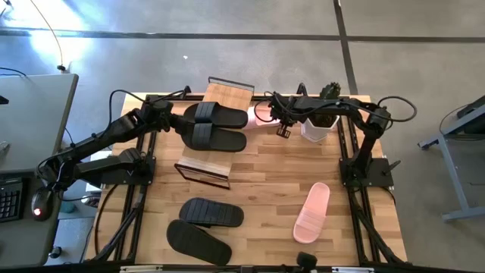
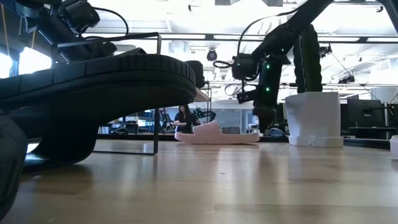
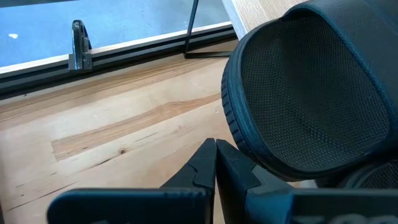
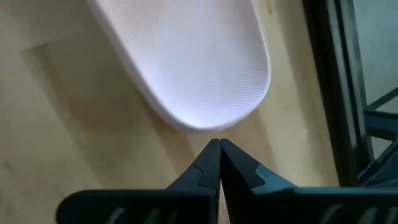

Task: Pick and place slides into the shelf
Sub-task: Put the pink slides under the shelf

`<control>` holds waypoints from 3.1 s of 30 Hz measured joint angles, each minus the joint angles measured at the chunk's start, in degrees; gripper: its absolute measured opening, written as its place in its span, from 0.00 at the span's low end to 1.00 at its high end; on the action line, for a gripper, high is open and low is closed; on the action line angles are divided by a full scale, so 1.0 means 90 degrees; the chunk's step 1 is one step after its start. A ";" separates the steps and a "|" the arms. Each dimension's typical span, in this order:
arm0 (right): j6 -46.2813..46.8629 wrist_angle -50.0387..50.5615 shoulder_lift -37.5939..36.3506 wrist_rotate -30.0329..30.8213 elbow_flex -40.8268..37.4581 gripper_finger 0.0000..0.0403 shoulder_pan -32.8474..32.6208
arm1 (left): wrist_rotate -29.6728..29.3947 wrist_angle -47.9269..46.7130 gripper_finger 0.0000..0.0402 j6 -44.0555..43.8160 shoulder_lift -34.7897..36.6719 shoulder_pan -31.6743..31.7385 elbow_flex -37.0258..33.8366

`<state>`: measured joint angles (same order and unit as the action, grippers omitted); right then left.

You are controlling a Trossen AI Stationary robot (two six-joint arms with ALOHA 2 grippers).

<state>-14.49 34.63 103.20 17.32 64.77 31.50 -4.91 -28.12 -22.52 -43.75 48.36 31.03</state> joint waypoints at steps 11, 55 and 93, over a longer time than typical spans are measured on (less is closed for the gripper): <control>0.0175 -0.0279 0.0000 -0.0454 0.0000 0.00 0.0043 | 0.0000 -0.0005 0.00 -0.0002 0.0000 0.0000 0.0000; 0.0731 -0.0302 -0.0151 0.0118 -0.0002 0.00 -0.0415 | 0.0000 -0.0039 0.00 -0.0005 -0.0002 0.0000 0.0000; 0.1177 -0.2418 0.0495 -0.1280 -0.0002 0.00 -0.0492 | 0.0041 -0.0061 0.00 -0.0005 -0.0001 -0.0002 0.0000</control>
<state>-3.90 12.86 107.66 5.80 64.75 27.07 -4.54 -28.67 -22.57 -43.75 48.34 31.03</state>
